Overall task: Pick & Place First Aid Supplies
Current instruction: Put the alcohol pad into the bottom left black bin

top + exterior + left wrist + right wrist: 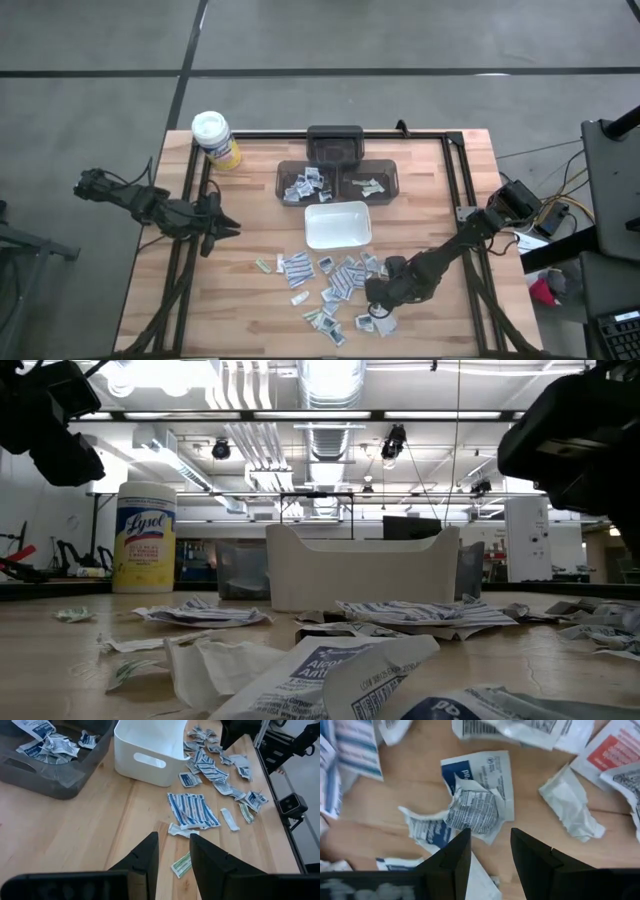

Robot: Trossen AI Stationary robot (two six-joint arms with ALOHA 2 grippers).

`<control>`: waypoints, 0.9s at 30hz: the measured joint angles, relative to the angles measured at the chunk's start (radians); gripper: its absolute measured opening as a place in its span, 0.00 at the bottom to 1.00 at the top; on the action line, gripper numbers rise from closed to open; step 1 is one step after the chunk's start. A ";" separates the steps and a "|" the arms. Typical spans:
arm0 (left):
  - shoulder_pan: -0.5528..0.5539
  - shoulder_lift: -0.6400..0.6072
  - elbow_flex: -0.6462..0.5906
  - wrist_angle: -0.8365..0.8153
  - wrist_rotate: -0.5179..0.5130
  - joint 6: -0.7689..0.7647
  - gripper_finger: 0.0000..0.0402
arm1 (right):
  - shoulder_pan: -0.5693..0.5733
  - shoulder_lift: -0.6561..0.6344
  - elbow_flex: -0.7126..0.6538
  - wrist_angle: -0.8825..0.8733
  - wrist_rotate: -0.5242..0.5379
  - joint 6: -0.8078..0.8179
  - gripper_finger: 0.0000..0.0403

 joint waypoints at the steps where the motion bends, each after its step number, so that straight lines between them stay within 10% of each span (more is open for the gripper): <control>1: 0.000 0.000 0.000 0.001 0.000 0.001 0.26 | 0.000 0.000 -0.001 0.000 0.009 0.003 0.33; 27: 0.000 0.000 0.000 0.036 -0.001 0.011 0.26 | 0.011 0.016 -0.050 0.066 0.005 0.017 0.13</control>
